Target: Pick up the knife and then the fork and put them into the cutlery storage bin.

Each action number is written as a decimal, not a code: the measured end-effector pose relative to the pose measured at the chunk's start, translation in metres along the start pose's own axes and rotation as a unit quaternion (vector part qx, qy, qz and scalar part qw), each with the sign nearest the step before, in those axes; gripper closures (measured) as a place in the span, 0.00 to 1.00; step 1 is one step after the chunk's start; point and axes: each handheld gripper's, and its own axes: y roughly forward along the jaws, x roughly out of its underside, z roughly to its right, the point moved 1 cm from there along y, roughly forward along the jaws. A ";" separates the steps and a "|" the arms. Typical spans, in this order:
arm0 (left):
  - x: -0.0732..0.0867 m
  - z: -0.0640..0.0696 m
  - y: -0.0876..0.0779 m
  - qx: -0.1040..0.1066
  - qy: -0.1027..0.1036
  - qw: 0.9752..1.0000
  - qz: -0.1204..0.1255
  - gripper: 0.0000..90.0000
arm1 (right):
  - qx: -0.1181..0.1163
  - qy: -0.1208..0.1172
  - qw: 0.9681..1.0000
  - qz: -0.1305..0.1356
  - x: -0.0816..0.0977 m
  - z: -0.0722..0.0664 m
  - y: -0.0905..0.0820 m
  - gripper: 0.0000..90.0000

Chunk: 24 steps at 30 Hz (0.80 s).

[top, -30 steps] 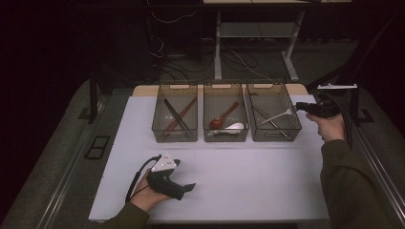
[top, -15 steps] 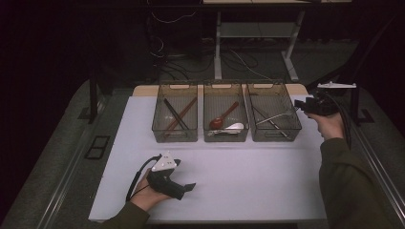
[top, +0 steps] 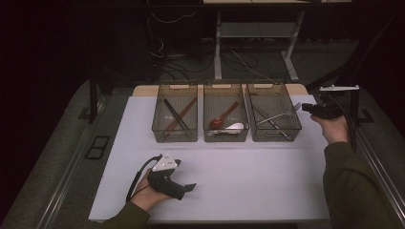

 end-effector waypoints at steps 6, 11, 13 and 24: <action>0.000 -0.001 0.001 0.004 -0.001 1.000 0.001 0.00 | 0.007 0.007 1.000 -0.008 -0.015 -0.001 0.025 0.99; 0.000 -0.002 0.001 0.006 -0.002 1.000 0.001 0.00 | 0.021 0.004 1.000 -0.011 -0.020 -0.001 0.032 0.99; 0.000 -0.002 0.001 0.006 -0.003 1.000 0.002 0.00 | 0.023 0.010 1.000 -0.012 -0.020 0.002 0.034 0.99; -0.001 -0.003 -0.001 0.004 -0.005 1.000 0.007 0.00 | -0.020 0.004 0.999 0.025 -0.017 -0.013 0.012 0.92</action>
